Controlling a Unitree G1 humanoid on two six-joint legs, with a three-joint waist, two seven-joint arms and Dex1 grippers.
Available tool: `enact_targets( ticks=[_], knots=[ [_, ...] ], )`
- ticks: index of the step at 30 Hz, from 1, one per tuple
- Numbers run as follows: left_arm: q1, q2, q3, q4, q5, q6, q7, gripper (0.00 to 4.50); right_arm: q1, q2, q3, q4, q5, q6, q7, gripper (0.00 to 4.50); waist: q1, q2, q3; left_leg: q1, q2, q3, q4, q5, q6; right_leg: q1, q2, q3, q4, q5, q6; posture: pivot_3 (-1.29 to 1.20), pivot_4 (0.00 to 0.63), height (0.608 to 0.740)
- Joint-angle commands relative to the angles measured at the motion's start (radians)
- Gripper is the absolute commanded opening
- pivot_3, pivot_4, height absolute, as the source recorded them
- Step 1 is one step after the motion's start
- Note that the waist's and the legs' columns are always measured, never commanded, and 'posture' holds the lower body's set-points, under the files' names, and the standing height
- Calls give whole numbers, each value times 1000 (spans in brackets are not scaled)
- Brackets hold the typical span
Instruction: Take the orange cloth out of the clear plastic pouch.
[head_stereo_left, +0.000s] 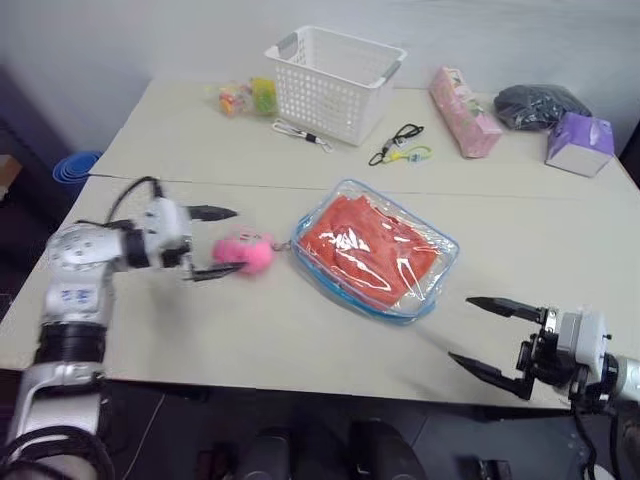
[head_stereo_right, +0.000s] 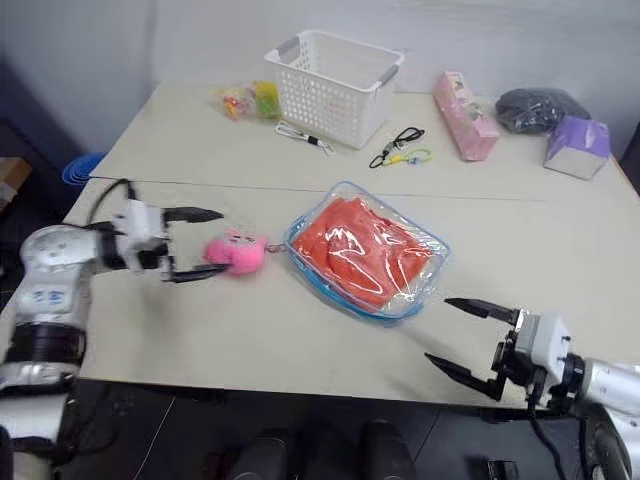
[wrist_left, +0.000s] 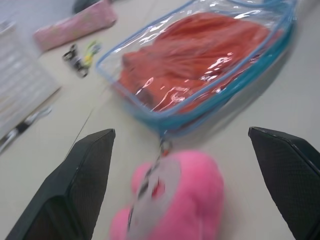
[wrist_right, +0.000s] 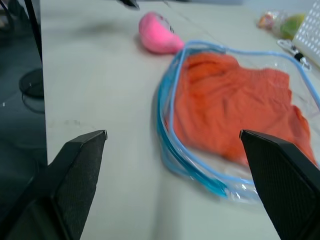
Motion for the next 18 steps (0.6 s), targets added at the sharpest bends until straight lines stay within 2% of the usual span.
enact_targets(
  ticks=[1, 7, 12, 15, 18],
  knots=[
    [-120, -68, -86, 166, 113, -157, 21, 4500, 26, 58, -11, -64, -35, -29, -67, 4453, 1, -1, 1, 0, 0, 0, 1, 0, 1, 0, 0, 0, 0, 0, 0, 0, 150, 740],
    [-281, -215, -205, 454, 254, -325, 72, 4500, 53, 154, 31, -99, -124, -58, -157, 4453, -4, -2, 1, 0, 0, 4, 1, -1, 2, -1, 2, 2, 4, 0, 1, 0, 150, 740],
    [-342, -264, -242, 576, 313, -384, 104, 4500, 66, 179, 55, -101, -164, -66, -186, 4453, -3, -3, 2, 0, 0, 7, 1, -1, 3, -4, 3, 5, 5, 0, 1, 0, 150, 740],
    [-365, -276, -233, 614, 305, -393, 96, 3919, 70, 183, 55, -103, -178, -69, -201, 4500, -1, -3, 2, 0, 0, 7, 1, -1, 3, -4, 3, 5, 4, 0, 1, 0, 150, 740],
    [-368, -284, -216, 623, 276, -379, 53, 3048, 84, 187, 56, -94, -188, -84, -209, 4500, -1, -3, 2, 0, 0, 7, 1, -1, 3, -4, 2, 6, 5, 0, 1, 0, 150, 740]
  ],
)
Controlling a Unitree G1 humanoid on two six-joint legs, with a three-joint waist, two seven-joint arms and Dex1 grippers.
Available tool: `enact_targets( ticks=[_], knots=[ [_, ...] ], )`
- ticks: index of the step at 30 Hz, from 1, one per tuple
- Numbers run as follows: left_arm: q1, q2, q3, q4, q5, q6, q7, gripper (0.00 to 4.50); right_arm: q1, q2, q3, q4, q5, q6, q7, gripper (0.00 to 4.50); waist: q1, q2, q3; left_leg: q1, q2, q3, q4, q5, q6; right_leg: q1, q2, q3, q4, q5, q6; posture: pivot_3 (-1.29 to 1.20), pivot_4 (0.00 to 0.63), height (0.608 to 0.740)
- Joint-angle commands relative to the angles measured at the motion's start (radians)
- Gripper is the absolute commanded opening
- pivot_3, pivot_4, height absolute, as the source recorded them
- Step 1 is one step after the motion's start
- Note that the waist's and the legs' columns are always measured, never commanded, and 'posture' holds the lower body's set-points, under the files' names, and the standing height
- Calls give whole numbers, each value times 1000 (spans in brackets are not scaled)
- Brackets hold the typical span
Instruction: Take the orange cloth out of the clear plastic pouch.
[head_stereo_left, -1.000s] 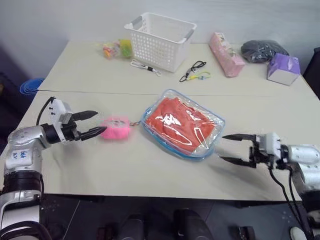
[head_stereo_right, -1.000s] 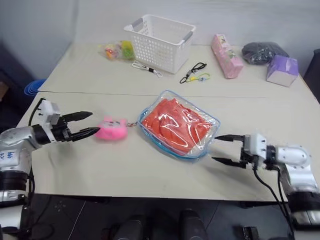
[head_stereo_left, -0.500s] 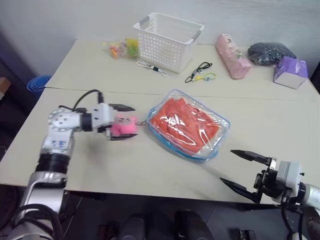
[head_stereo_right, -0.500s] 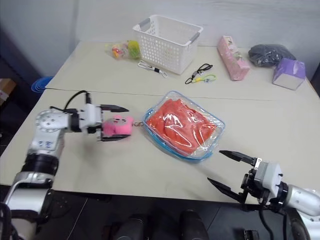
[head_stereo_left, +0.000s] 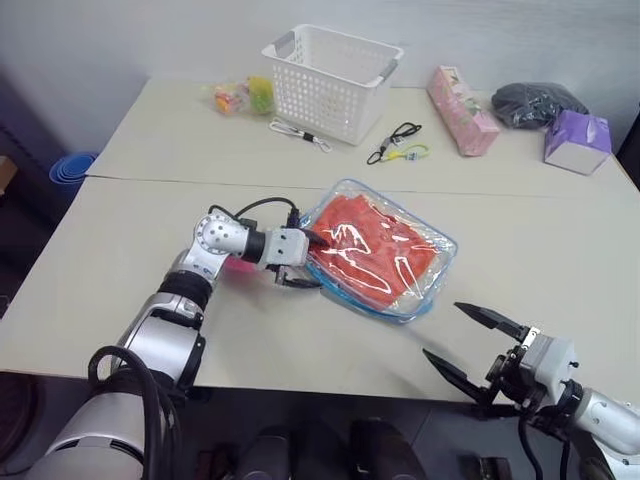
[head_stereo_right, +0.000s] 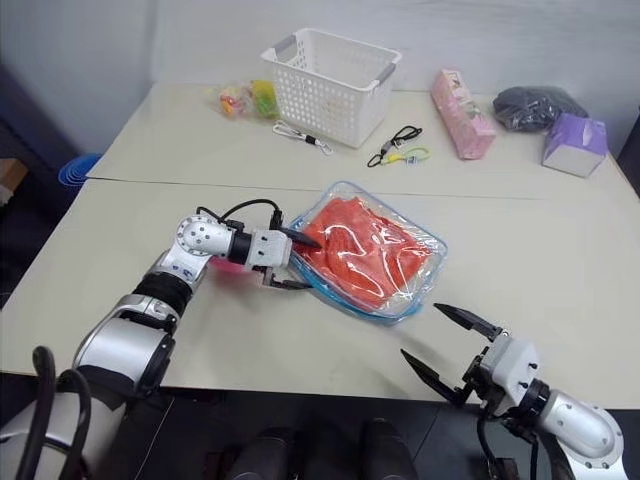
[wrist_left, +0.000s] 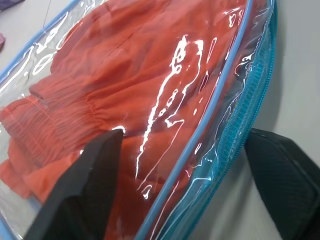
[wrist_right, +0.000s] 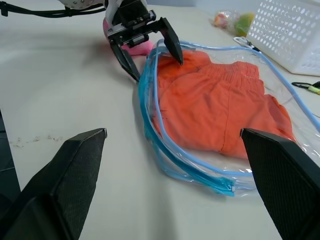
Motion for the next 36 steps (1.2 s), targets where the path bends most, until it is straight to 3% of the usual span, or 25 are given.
enact_targets(
  ticks=[1, 5, 9, 16, 23, 26, 27, 32, 36],
  knots=[
    [-19, -8, 36, 9, -48, 15, -49, 2693, 19, 10, -9, -24, -8, -40, -14, 4500, 0, 0, 0, 0, 0, 0, 0, 0, 0, 0, 0, 0, 0, 0, 0, 0, 150, 740],
    [-13, -21, 73, -3, -92, 69, -86, 1380, 27, 9, 4, -17, -16, -49, -17, 4500, 0, 0, 0, 0, 0, 0, 0, 0, 0, 0, 0, 0, 0, 0, 0, 0, 150, 740],
    [8, -41, 136, -72, -207, 256, -193, 168, 36, 3, 6, -10, -14, -48, -14, 4500, 0, 0, 0, 0, 0, 0, 0, 0, 0, 0, 0, 0, 1, 0, 0, 0, 150, 740],
    [121, -52, 166, -395, -349, 713, -237, 79, 49, -13, 10, -27, 16, -11, 7, 4500, -4, 0, 0, 0, 1, -1, 0, 0, 0, 0, 0, 0, 4, 0, 0, 0, 150, 740],
    [235, -71, 69, -576, -218, 693, -64, 79, 69, -17, -9, 19, -3, -26, 26, 4500, 1, 0, 0, 1, 0, -1, 1, 0, 0, 0, 0, 1, 1, 0, 0, 0, 150, 740],
    [302, -135, 43, -708, -229, 823, 35, 79, 93, -23, -31, 48, -13, -53, 41, 4500, 4, 0, 0, 0, 0, -1, 1, 0, 0, 1, -1, 1, 1, 0, 0, 0, 150, 740],
    [318, -150, 39, -746, -233, 856, 61, 532, 98, -24, -37, 47, -11, -57, 42, 4500, 3, 0, 0, 0, 0, -1, 1, 0, 1, 1, -1, 1, 1, 0, 0, 0, 150, 740],
    [363, -188, 12, -873, -230, 954, 150, 1942, 127, -15, -80, -6, 43, -42, 22, 4500, 0, 0, 0, 1, 0, -1, 1, 0, 0, 1, -1, 2, 1, 0, 0, 0, 150, 740],
    [358, -154, 19, -913, -271, 888, 75, 3235, 169, -2, -96, -46, 49, -40, 6, 4500, -2, 1, 0, 3, 1, 0, 0, 1, -2, 2, 0, 3, 1, 0, 0, 0, 150, 740]
  ],
)
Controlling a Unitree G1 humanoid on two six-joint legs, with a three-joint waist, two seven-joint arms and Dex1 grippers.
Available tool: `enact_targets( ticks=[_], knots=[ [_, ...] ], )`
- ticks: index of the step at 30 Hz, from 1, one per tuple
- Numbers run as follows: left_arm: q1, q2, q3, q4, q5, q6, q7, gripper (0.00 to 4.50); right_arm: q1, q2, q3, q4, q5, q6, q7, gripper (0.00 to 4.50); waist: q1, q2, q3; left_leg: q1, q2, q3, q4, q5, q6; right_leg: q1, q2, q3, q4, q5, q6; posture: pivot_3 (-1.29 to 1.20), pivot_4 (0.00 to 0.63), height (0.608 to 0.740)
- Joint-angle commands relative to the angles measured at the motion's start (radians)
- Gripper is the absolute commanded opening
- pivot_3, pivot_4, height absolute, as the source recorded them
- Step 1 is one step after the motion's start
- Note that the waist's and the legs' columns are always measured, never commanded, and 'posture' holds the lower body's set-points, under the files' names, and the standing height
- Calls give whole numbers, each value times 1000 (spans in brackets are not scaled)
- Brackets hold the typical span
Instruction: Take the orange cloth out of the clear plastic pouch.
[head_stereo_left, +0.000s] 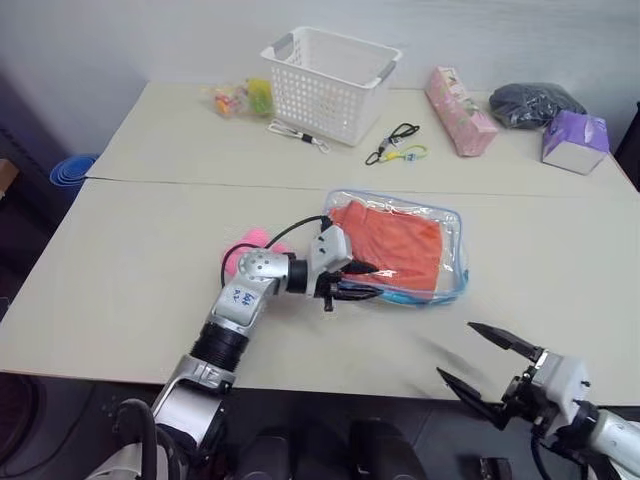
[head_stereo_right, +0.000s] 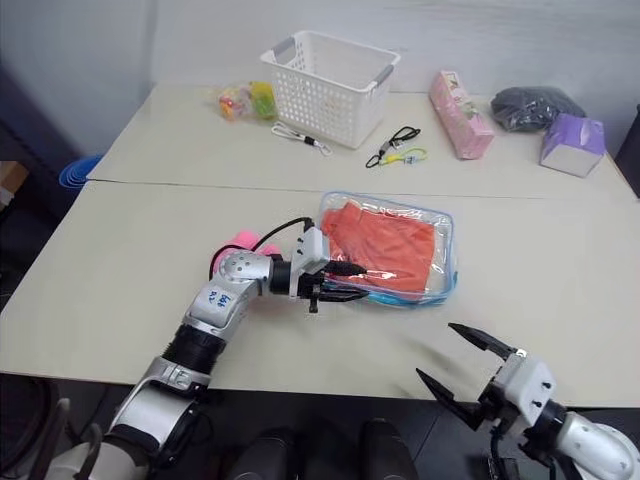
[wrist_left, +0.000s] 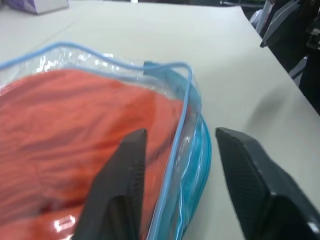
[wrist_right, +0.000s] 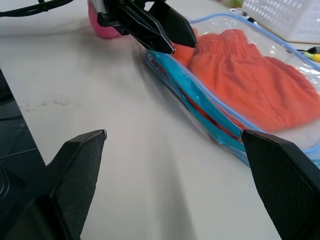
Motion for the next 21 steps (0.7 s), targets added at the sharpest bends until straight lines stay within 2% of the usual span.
enact_targets(
  ticks=[1, 3, 7, 11, 16, 21],
  knots=[
    [-13, 53, 8, -43, -51, -92, -94, 3235, 31, 12, -18, -63, 26, -7, -15, 4500, -2, 0, 0, 0, 0, 0, 0, 0, 0, 0, 0, 0, 0, 0, 0, 0, 150, 740],
    [-42, 98, 23, 12, -49, -166, -137, 3235, 35, 16, -14, -73, 22, -5, -27, 4500, -3, 0, 0, 1, 0, 0, 0, 0, -1, 0, 0, 0, 0, 0, 0, 0, 150, 740],
    [-132, 188, 15, 219, 29, -436, -178, 3235, 36, 22, 2, -92, 13, 1, -45, 4500, 1, 0, 0, 1, 0, 0, 0, 0, -1, 1, 0, 0, -1, 0, 0, 0, 150, 740],
    [-192, 210, -16, 400, 111, -668, -152, 3235, 42, 25, 16, -102, 5, 4, -54, 4500, 4, 0, 0, 0, -1, 0, 0, 0, 1, 1, -1, -1, -2, 0, 0, 0, 150, 740],
    [-209, 191, -41, 489, 134, -780, -168, 3235, 42, 26, 38, -99, -7, 1, -62, 4500, 3, 0, 0, -1, -1, 1, 0, -2, 3, 0, -1, -1, -2, 0, 0, 0, 150, 740],
    [-219, 177, -40, 535, 144, -811, -142, 3235, 27, 25, 50, -90, -16, -3, -68, 4500, 1, 0, 0, 0, -1, 1, 1, -1, 3, 0, -1, -1, -1, 0, 0, 0, 150, 740]
  ],
)
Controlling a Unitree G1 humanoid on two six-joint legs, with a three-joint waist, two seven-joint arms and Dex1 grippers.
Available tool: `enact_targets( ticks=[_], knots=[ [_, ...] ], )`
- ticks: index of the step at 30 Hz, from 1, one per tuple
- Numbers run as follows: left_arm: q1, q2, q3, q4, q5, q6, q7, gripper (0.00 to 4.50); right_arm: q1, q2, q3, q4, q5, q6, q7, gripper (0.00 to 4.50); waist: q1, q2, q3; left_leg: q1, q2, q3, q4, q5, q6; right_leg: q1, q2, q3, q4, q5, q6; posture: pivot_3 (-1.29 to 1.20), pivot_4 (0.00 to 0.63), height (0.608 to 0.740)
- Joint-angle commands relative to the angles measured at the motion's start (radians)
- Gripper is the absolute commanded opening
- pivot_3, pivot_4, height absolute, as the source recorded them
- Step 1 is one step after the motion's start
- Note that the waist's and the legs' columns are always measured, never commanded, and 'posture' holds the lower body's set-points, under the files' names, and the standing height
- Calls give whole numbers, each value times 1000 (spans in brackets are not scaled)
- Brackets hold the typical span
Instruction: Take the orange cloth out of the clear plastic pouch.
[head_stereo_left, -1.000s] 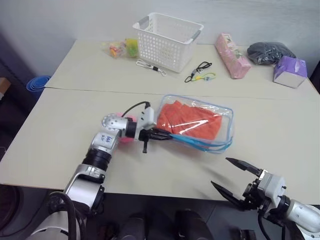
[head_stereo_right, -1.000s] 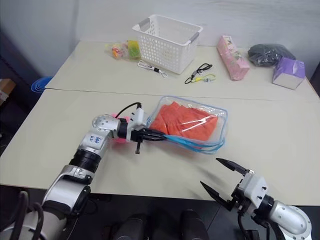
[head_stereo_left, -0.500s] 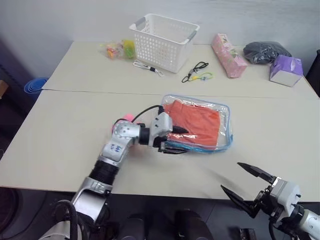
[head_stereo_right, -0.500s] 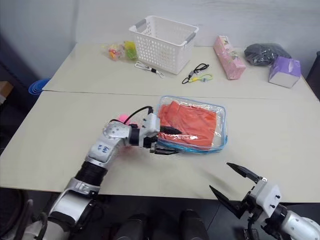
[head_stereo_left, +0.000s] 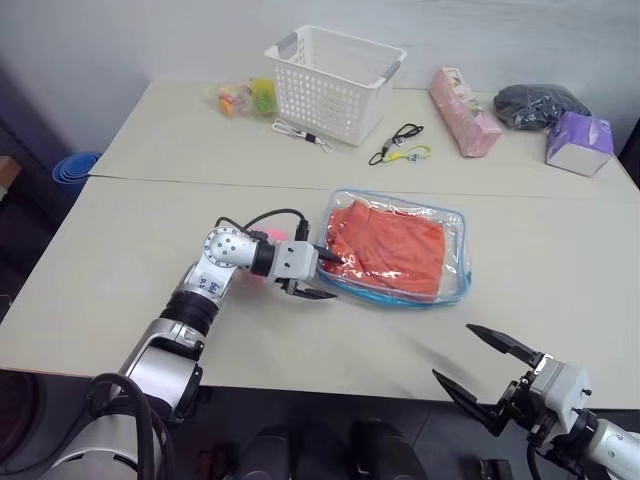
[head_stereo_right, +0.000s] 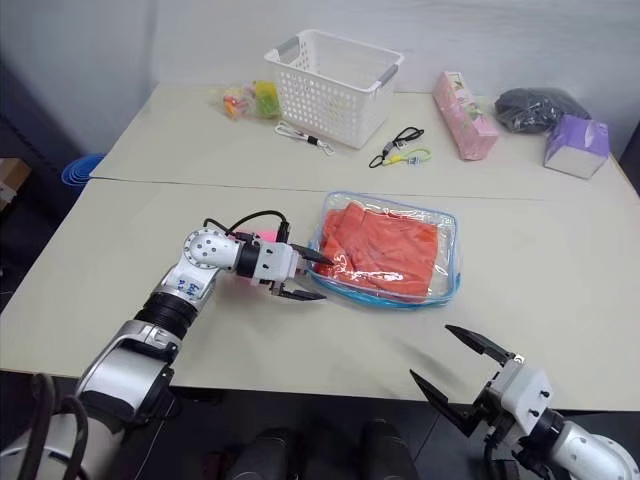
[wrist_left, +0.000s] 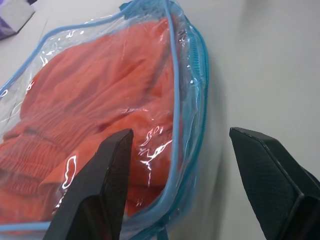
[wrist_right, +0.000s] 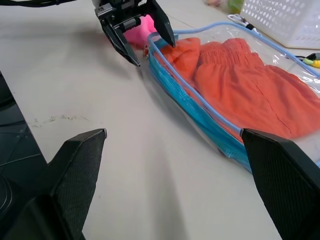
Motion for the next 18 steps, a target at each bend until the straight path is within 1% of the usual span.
enact_targets(
  ticks=[1, 4, 5, 6, 8, 10, 13, 18],
  knots=[
    [-23, -11, 7, 15, 5, -29, 24, 3235, -4, 7, 6, -25, 0, -8, -10, 4500, -1, 0, 0, 0, 0, 0, 0, 0, 0, 0, 0, 0, 0, 0, 0, 0, 150, 740],
    [-24, -21, 7, 19, -4, -24, 17, 2389, -11, 7, 12, -16, -8, -13, -9, 4500, -1, 0, 0, 0, 0, 0, 0, 0, 0, 0, 0, 0, 0, 0, 0, 0, 150, 740],
    [-23, -22, 7, 19, -8, -21, 12, 2336, -12, 8, 14, -14, -10, -14, -8, 4500, -1, 0, 0, 0, 0, 0, 0, 0, 0, 0, 0, 0, 0, 0, 0, 0, 150, 740],
    [-21, -26, 13, 15, -20, -6, 8, 1994, -12, 8, 16, -12, -11, -15, -8, 4500, -1, 0, 0, 0, 0, 0, 0, 0, 0, 0, 0, 0, 0, 0, 0, 0, 150, 740],
    [-19, -35, 25, 4, -43, 32, 3, 1486, -13, 9, 19, -11, -14, -16, -8, 4500, -1, 0, 0, 0, 0, 0, 0, 0, 0, 0, 0, 0, 0, 0, 0, 0, 150, 740],
    [-18, -35, 28, -5, -55, 57, -14, 821, -13, 9, 24, -9, -15, -17, -9, 4500, -1, 0, 0, 0, 0, 0, 0, 0, 0, 0, 0, 0, 1, 0, 0, 0, 150, 740],
    [-13, -37, 34, -15, -64, 100, -26, 20, -15, 8, 30, -6, -17, -18, -9, 4500, -1, 0, 0, 0, 0, 0, 0, 0, 0, 0, 0, 0, 1, 0, 0, 0, 150, 740],
    [6, -58, 66, -83, -138, 277, -48, 20, -23, 0, 44, -21, -5, 2, -7, 4500, -1, 0, 0, 0, 0, 0, 0, 0, 0, 0, 0, 0, 1, 0, 0, 0, 150, 740]
  ],
)
